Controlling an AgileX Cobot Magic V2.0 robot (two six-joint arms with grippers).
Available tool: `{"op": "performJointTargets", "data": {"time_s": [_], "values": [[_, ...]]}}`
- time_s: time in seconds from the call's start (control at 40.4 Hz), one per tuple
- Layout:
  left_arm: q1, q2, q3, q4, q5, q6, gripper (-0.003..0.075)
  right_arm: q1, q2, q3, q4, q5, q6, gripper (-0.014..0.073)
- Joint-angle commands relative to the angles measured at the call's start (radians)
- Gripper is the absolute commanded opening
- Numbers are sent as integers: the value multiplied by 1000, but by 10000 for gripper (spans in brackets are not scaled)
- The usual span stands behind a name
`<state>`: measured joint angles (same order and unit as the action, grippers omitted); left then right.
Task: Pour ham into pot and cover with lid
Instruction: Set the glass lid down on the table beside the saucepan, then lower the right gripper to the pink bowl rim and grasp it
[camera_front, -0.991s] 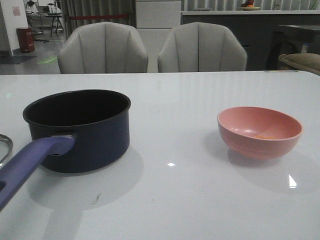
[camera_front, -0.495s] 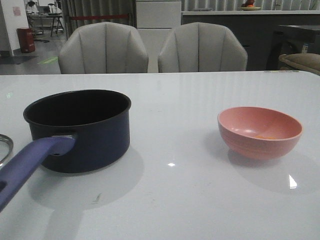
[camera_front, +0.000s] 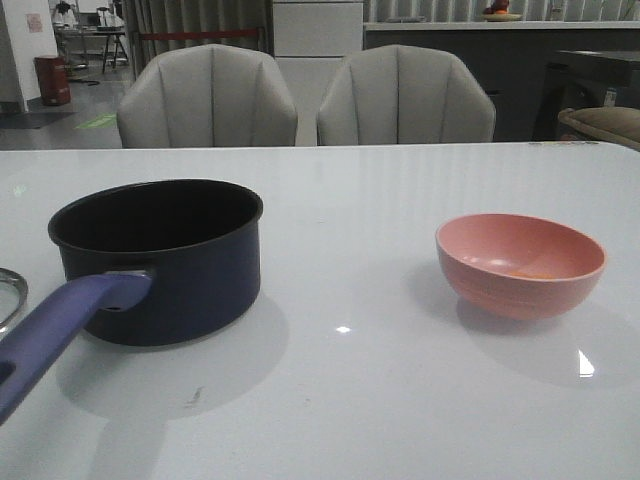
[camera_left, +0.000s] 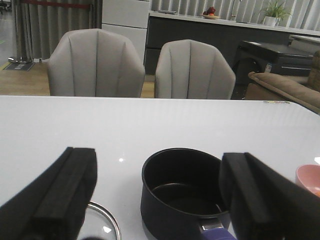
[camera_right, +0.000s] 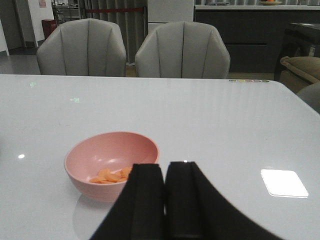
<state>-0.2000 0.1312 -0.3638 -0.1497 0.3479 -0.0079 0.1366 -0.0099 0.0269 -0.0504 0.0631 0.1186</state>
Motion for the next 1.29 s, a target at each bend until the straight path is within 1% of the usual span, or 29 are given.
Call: {"op": "performJointTargets", "data": {"time_s": [0.0,0.074,0.124,0.173,0.248,0.372,0.446,0.57,0.793,0.818,0.867,0.966,1.04,1.09,1.263], "values": [[-9,10,-25,-14,-81,-2,549,-7,-20,-5,-8,-141,-9,149],[-9,10,-25,-14,-87,-2,549,-7,-20,-6,-8,-255,-9,149],[-9,10,-25,-12,-87,-2,549,-7,-20,-17,-8,-285,-9,149],[-9,10,-25,-10,-87,-2,549,-7,-10,-45,-6,-265,0,149],[-9,10,-23,-8,-89,-2,549,-7,28,-121,2,-185,21,149],[-9,10,-9,-8,-108,-2,549,-7,146,-267,2,-63,21,149],[-9,10,-9,-10,-112,-2,549,-7,223,-326,2,12,21,149],[-9,10,-9,-10,-120,-2,549,-7,312,-342,2,54,21,149],[-9,10,-9,-11,-114,-2,549,-7,449,-350,-8,19,17,160],[-9,10,-9,-11,-114,-2,549,-7,475,-356,-8,26,17,169],[-9,10,-9,-11,-114,-2,549,-7,528,-377,-8,43,17,216],[-9,10,-9,-11,-112,-2,549,-7,650,-422,-7,78,17,377],[-9,10,-9,-11,-102,-2,549,-7,754,-459,19,94,17,456],[-9,10,-9,-11,-94,-2,549,-7,823,-487,50,103,17,477],[-9,10,-9,-11,-86,-2,549,-7,1073,-613,69,129,17,475]]}}
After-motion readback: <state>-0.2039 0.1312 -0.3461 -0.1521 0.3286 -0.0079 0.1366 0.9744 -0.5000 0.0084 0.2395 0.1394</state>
